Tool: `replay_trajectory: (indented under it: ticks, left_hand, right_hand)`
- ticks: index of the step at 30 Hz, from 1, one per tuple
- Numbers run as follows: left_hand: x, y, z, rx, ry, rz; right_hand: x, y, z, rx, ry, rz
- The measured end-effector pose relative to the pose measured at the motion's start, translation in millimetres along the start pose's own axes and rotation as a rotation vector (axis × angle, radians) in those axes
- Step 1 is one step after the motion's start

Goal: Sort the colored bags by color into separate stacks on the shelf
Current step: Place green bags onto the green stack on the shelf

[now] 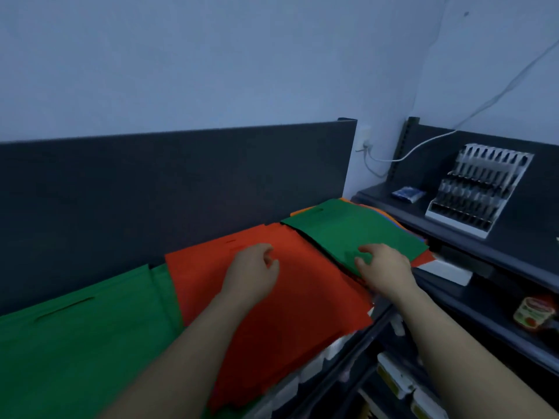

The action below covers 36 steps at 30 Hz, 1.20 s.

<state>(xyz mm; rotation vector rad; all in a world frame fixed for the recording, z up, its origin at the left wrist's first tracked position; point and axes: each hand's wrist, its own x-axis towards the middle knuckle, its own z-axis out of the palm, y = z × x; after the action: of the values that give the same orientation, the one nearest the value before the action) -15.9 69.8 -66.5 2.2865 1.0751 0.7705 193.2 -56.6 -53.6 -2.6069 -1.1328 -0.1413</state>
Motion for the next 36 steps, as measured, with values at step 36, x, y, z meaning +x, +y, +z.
replay_trajectory:
  ticks: [36]
  left_hand:
    - [86.7,83.4,128.3,-0.624,-0.066,-0.557]
  right_hand:
    - [160.2,128.3,47.7,0.021,-0.317,-0.002]
